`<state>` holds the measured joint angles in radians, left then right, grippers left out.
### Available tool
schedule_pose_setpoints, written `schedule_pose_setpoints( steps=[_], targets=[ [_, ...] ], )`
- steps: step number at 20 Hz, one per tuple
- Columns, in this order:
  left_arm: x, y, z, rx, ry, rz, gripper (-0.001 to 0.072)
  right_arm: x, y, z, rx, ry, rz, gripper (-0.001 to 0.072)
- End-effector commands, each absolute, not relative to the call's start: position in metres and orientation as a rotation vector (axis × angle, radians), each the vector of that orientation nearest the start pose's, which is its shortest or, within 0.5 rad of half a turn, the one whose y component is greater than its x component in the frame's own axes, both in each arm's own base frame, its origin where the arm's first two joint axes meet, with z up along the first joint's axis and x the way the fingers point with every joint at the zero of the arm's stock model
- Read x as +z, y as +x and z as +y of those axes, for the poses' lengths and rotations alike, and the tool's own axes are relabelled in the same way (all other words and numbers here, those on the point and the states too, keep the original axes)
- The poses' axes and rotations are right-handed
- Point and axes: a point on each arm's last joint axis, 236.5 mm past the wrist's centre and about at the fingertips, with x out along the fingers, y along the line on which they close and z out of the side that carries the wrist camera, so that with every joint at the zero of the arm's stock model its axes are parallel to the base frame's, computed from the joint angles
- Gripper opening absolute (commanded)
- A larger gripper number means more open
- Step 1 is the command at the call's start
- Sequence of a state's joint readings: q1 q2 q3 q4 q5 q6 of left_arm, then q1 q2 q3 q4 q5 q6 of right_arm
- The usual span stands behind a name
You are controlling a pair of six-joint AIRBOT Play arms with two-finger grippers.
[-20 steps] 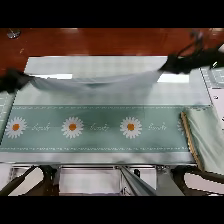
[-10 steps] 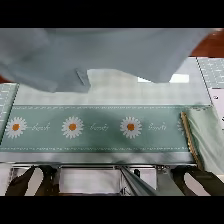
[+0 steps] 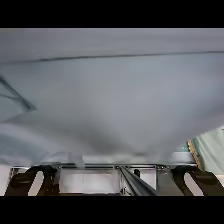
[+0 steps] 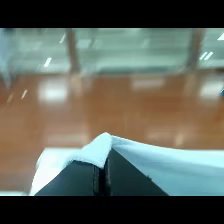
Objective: Fold the shirts.
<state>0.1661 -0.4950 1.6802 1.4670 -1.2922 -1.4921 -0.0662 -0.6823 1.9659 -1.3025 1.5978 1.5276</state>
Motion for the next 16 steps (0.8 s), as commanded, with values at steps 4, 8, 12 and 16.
schedule_pose_setpoints(
  steps=[4,8,12,16],
  targets=[
    [0.327,0.266,0.029,0.099,-0.013,0.461,0.0026,0.330,0.235,0.056,0.238,0.096,0.614,0.0019],
    [0.227,0.356,0.025,0.041,-0.089,0.672,0.0026,0.227,0.318,0.049,0.202,0.196,0.769,0.0019],
    [0.145,0.437,0.012,-0.018,-0.227,0.787,0.0026,0.140,0.409,0.046,0.178,0.287,0.877,0.0019],
    [0.085,0.503,0.016,0.035,-0.374,0.777,0.0026,0.076,0.495,0.054,0.186,0.411,0.946,0.0018]
  ],
)
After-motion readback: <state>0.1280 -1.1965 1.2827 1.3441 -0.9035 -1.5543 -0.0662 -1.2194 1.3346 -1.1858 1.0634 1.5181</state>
